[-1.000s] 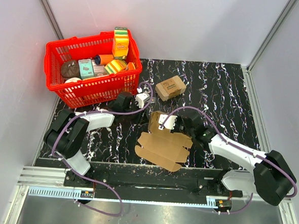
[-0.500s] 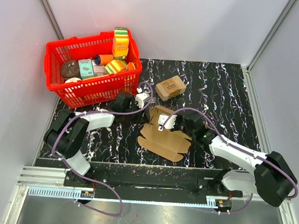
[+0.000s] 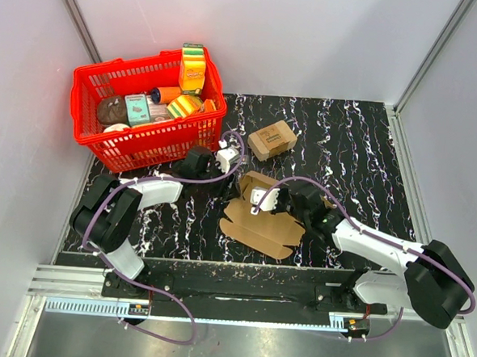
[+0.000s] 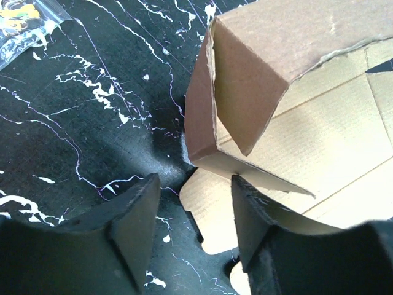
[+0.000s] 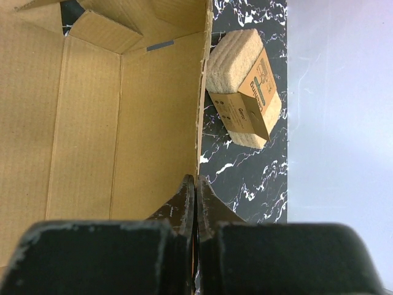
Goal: Fold the paper box
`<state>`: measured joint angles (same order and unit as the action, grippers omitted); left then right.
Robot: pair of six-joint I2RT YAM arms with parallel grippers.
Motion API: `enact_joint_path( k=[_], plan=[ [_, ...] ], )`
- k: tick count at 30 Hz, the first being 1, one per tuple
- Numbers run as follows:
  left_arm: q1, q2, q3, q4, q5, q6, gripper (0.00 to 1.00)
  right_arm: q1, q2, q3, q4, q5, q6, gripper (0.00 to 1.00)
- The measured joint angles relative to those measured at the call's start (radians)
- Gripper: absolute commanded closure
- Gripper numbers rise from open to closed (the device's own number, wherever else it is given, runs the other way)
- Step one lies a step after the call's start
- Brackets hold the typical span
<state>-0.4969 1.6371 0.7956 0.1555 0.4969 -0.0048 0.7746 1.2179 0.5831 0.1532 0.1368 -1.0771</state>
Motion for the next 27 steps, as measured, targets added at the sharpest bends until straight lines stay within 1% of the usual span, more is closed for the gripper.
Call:
enact_joint_path(
  k=[12, 27],
  plan=[
    [0.000, 0.000, 0.000, 0.002, 0.006, 0.031, 0.37, 0.010, 0.000, -0.007, -0.013, 0.004, -0.002, 0.97],
    [-0.024, 0.001, 0.000, 0.004, 0.087, 0.058, 0.34, 0.027, -0.003, -0.010, -0.032, 0.012, -0.023, 0.96]
  ],
)
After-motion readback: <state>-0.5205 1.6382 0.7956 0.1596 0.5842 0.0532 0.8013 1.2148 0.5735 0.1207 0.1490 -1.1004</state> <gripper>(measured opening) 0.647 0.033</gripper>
